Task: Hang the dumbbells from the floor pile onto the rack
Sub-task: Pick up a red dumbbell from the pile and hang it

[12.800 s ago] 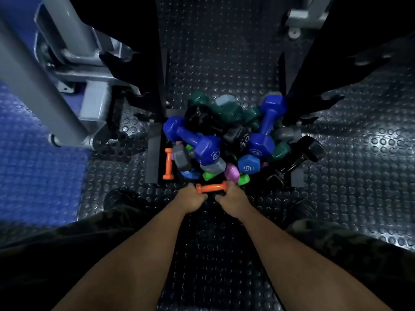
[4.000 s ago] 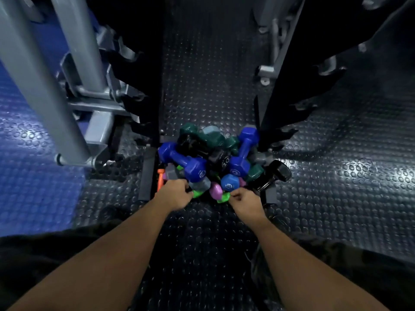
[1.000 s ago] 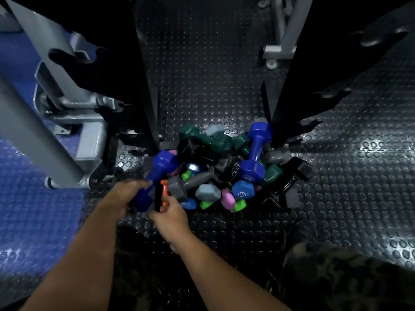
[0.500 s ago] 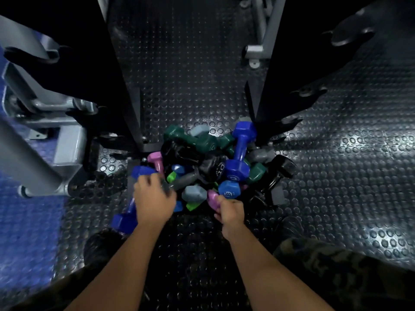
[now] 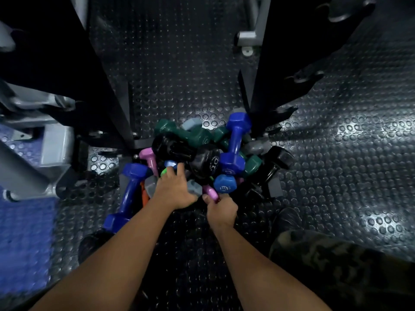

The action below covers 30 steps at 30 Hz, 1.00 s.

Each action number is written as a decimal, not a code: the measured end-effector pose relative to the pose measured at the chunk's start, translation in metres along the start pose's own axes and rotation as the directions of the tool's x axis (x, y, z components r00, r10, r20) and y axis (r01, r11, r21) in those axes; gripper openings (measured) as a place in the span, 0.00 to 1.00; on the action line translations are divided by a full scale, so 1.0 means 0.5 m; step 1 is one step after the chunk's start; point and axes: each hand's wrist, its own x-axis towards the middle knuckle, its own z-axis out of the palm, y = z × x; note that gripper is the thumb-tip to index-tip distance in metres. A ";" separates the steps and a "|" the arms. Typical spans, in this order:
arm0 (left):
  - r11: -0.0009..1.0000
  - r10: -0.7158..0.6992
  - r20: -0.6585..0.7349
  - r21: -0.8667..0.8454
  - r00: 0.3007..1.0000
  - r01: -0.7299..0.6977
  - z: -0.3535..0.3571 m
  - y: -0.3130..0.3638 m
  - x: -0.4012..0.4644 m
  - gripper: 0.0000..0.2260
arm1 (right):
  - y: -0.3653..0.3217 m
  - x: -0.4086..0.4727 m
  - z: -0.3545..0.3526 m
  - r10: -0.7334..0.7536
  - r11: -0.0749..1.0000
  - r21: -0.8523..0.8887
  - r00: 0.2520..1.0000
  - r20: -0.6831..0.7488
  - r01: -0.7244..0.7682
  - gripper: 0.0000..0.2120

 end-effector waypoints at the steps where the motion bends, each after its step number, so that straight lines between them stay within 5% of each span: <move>1: 1.000 0.025 0.019 0.012 1.000 -0.025 0.000 -0.010 0.003 0.47 | 0.002 0.001 -0.005 -0.055 0.997 -0.047 0.998 -0.002 0.055 0.19; 5: 0.995 0.089 0.094 0.024 0.992 -0.092 -0.008 -0.037 -0.001 0.53 | 0.005 0.006 -0.024 -0.189 0.945 -0.267 0.982 0.021 0.187 0.21; 11: 0.985 0.065 0.086 0.155 0.994 -0.078 -0.029 -0.025 0.009 0.42 | 0.017 0.014 -0.063 -0.312 0.856 -0.399 0.944 0.106 0.328 0.20; 16: 0.987 -0.047 0.181 -0.140 0.982 0.073 -0.073 -0.024 0.012 0.38 | 0.037 0.041 -0.116 -0.403 0.710 -0.528 0.884 0.237 0.466 0.18; 18: 0.809 -0.162 0.113 -0.554 0.980 0.198 -0.105 -0.008 0.000 0.34 | 0.050 0.044 -0.132 -0.402 0.676 -0.556 0.875 0.271 0.483 0.18; 20: 0.388 -0.200 0.135 -0.899 0.971 0.204 -0.133 0.029 -0.012 0.35 | 0.065 0.041 -0.139 -0.371 0.691 -0.558 0.888 0.273 0.460 0.17; 21: 0.274 -0.166 0.159 -0.941 0.973 0.200 -0.144 0.057 -0.017 0.41 | 0.072 0.036 -0.139 -0.347 0.719 -0.540 0.899 0.267 0.437 0.15; 23: 0.416 -0.126 0.159 -0.887 0.979 0.198 -0.152 0.118 -0.034 0.55 | 0.084 0.022 -0.132 -0.293 0.771 -0.508 0.923 0.250 0.383 0.14; 25: 0.642 -0.197 0.090 -0.741 0.976 0.198 -0.130 0.149 -0.037 0.54 | 0.081 0.001 -0.119 -0.228 0.866 -0.396 0.946 0.232 0.306 0.19; 30: 0.632 -0.185 0.029 -0.762 0.982 0.142 -0.115 0.114 -0.016 0.28 | 0.027 -0.010 -0.093 -0.041 0.998 0.051 0.992 0.121 0.035 0.22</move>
